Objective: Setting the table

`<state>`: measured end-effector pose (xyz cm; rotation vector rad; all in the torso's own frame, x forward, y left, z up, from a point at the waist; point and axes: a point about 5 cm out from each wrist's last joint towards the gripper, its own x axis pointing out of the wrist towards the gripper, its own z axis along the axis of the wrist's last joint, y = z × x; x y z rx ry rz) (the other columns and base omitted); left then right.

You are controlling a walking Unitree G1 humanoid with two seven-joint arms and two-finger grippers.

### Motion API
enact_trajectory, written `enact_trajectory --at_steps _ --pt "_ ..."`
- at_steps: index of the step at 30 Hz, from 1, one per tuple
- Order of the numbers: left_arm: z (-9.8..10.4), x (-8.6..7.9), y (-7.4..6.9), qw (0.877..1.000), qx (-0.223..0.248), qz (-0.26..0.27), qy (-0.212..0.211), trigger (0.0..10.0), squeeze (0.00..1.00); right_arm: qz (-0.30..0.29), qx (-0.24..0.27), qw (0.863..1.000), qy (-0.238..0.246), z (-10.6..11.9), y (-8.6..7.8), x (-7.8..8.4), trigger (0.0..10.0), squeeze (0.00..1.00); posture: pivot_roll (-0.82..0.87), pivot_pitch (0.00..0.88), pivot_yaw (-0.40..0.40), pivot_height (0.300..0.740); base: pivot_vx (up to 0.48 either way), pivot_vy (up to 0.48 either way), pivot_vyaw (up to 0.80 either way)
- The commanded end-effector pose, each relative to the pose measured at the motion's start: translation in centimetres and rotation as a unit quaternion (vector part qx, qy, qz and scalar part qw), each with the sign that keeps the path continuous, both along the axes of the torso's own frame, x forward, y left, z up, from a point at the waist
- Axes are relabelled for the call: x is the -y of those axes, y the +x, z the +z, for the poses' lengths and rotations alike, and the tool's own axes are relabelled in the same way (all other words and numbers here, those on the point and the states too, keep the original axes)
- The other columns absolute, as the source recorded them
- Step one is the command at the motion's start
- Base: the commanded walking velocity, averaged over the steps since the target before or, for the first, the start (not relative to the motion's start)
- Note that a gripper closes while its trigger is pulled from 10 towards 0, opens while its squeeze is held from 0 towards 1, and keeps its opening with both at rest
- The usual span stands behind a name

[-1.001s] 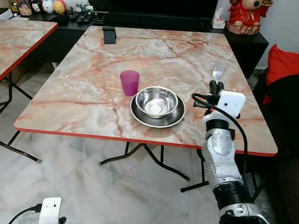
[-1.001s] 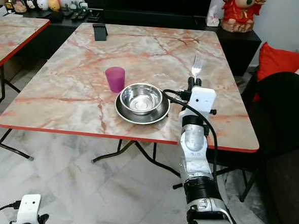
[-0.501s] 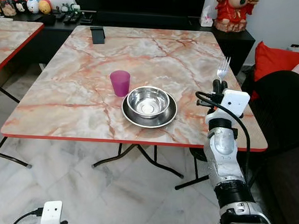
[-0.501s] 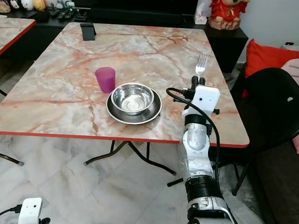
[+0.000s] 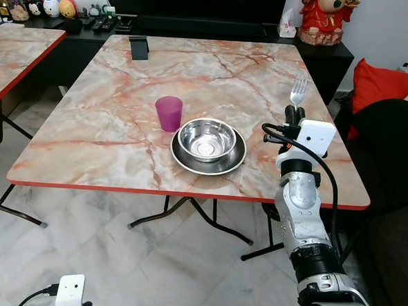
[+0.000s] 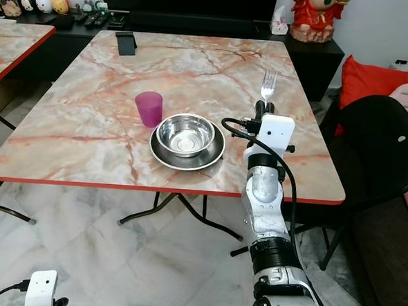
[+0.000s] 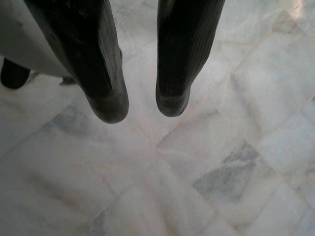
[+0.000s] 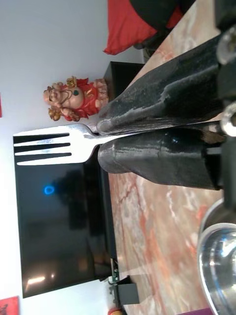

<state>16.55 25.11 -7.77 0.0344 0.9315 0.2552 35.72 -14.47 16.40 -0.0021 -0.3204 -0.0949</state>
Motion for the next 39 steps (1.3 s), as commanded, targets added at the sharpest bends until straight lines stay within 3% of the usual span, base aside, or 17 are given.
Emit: enact_trajectory --at_steps 1,27,35,39 --pt "0.0 0.0 0.0 1.0 -0.001 0.004 0.0 10.0 0.0 0.003 0.011 1.0 0.001 0.4 0.0 -0.1 10.0 0.0 0.05 0.0 -0.013 0.74 0.27 0.0 0.0" --pt "0.0 0.2 0.1 1.0 -0.002 0.0 -0.001 10.0 0.0 0.012 0.001 1.0 -0.001 0.3 0.1 -0.6 10.0 0.0 0.04 0.009 -0.012 0.74 0.276 0.0 0.0" --pt "-0.2 0.4 0.0 1.0 -0.007 -0.006 -0.006 10.0 0.0 0.004 -0.027 1.0 -0.015 -0.2 -0.1 0.0 10.0 0.0 0.04 0.013 -0.011 0.74 0.032 0.0 0.0" --pt "-0.2 0.5 -0.1 1.0 -0.01 -0.007 -0.008 10.0 0.0 -0.024 -0.08 0.996 -0.042 -1.3 -0.1 0.7 10.0 0.0 0.03 0.016 -0.009 0.74 0.0 0.0 0.0"
